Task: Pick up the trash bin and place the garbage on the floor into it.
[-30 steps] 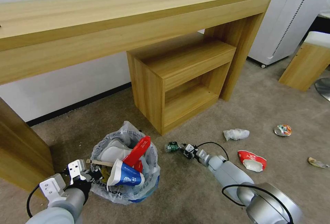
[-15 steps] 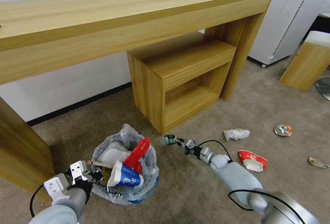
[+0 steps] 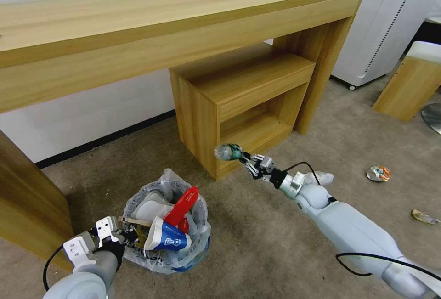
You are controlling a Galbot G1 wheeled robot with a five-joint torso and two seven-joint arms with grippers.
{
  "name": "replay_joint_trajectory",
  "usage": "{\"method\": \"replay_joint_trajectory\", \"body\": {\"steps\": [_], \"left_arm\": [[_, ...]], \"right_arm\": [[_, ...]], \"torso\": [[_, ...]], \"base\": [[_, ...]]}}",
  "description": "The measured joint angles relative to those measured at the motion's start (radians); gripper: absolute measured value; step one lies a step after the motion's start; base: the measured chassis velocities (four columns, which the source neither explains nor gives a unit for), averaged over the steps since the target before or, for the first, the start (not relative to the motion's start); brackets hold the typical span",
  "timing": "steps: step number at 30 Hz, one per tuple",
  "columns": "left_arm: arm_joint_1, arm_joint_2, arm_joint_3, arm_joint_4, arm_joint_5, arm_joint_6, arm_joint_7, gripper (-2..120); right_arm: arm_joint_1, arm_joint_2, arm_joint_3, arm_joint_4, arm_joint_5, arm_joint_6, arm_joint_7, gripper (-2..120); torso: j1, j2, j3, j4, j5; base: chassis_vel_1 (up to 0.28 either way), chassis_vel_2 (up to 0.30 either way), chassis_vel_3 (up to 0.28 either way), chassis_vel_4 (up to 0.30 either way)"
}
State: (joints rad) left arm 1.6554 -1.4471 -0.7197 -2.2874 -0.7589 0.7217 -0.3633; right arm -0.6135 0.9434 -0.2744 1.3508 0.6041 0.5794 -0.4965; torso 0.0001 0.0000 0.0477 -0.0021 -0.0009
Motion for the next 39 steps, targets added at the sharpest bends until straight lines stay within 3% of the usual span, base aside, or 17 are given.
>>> {"method": "replay_joint_trajectory", "body": {"steps": [7,14,15,23,39], "left_arm": [[-0.003,-0.001,0.000,0.003,0.001,0.006,-0.003,0],[-0.006,0.007,-0.003,0.008,-0.006,0.013,-0.014,0],[-0.012,0.011,-0.007,0.011,-0.019,0.013,-0.023,0],[-0.017,0.017,-0.013,0.015,-0.027,0.014,-0.028,0],[-0.014,0.012,-0.014,0.004,-0.029,0.014,-0.030,0]], "right_arm": [[0.035,-0.050,-0.073,0.233,0.060,-0.032,-0.013,7],[0.060,-0.069,-0.143,0.346,0.076,-0.056,-0.014,7],[0.074,-0.075,-0.189,0.378,0.080,-0.062,-0.014,7],[0.094,-0.095,-0.295,0.407,0.066,-0.066,-0.021,7],[0.050,-0.142,-0.349,0.356,0.002,-0.048,-0.010,6]], "torso": [[0.000,0.000,0.000,-0.0001,0.0001],[0.000,0.000,0.000,0.0000,-0.0001],[0.000,0.000,0.000,-0.0001,0.0000],[0.000,0.000,0.000,-0.0001,0.0000],[0.000,0.000,0.000,-0.0002,0.0001]], "base": [[0.000,0.000,0.000,0.000],[0.000,0.000,0.000,0.000],[0.000,0.000,0.000,0.000],[0.000,0.000,0.000,0.000],[0.000,0.000,0.000,0.000]]}}
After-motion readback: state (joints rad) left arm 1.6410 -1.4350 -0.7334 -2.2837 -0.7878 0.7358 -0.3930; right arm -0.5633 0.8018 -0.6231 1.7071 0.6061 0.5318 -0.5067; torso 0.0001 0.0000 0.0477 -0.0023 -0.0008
